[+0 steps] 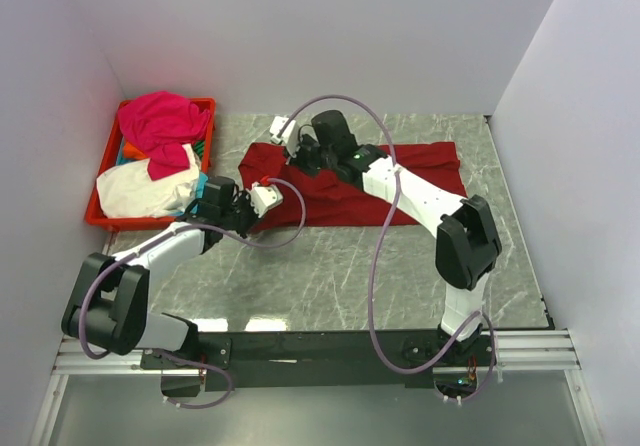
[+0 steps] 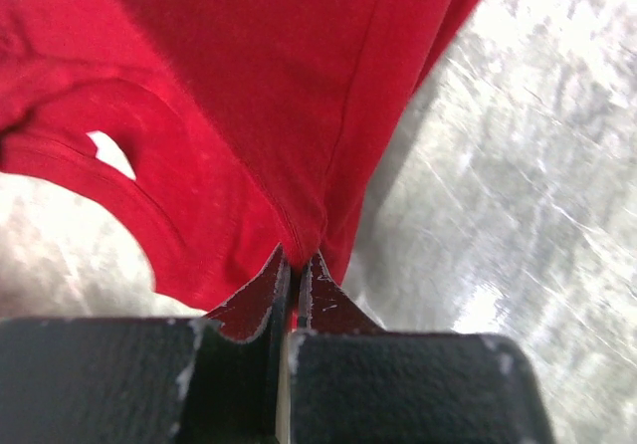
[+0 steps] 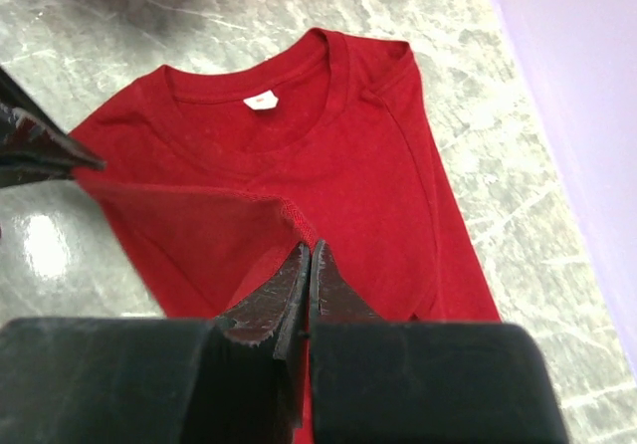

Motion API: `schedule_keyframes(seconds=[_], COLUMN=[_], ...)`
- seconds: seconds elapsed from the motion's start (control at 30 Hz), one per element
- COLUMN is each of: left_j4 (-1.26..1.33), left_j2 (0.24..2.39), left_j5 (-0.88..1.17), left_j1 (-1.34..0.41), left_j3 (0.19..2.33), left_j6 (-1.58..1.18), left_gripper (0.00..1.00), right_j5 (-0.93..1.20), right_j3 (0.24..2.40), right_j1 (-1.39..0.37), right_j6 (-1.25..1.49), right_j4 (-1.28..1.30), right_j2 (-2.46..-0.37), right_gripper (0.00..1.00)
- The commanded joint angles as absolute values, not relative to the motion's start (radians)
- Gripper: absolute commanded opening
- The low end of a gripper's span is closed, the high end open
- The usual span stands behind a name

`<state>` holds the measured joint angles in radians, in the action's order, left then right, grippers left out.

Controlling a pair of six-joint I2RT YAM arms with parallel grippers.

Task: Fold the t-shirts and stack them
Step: Fold the tshirt

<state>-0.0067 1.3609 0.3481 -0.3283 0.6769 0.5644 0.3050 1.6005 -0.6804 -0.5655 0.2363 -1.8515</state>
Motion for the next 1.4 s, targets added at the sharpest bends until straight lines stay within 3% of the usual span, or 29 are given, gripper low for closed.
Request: schedule_keyframes(seconds=[0.0,0.27,0.37,0.5,0.6,0.87,1.1,1.37], left_j4=[-0.064,-0.132,-0.109,-0.058,-0.015,-0.132,-0.118,-0.086], left_j2=[1.373,1.329,1.254,1.122,1.019,1.006,0.827,0.632], left_j5=[0.391,0.391,0.344,0.311,0.349,0.595,0.58,0.617], left_j1=[-0.319,-0.318,-0.318,-0.313,-0.307,-0.302,-0.302,-0.304], left_j3=[0.715,0.715,0.693,0.655,0.623,0.646,0.562,0.489], left_j6=[0.526,0.482,0.443,0.396,0.379,0.469,0.463,0.482], left_gripper=[0.0,0.02,0.2,0.54,0.62,0.63,0.61,0.62], right_j5=[0.27,0.281,0.302,0.328,0.383,0.522,0.538,0.608], right_j3=[1.661,1.618,1.611,1.605,1.58,1.398,1.241,1.244], right_j1=[-0.709,-0.726,-0.727,-0.741,-0.752,-0.817,-0.961,-0.996], right_j6=[-0.557,-0.56,-0.561,-0.572,-0.601,-0.718,-0.759,-0.745], right_j4=[0.198,0.196,0.21,0.238,0.28,0.394,0.416,0.511], right_j2=[-1.879,-1.867,-1.855,-1.844,-1.81,-1.683,-1.626,-1.579], right_gripper=[0.0,0.0,0.0,0.0,0.0,0.0,0.0,0.34])
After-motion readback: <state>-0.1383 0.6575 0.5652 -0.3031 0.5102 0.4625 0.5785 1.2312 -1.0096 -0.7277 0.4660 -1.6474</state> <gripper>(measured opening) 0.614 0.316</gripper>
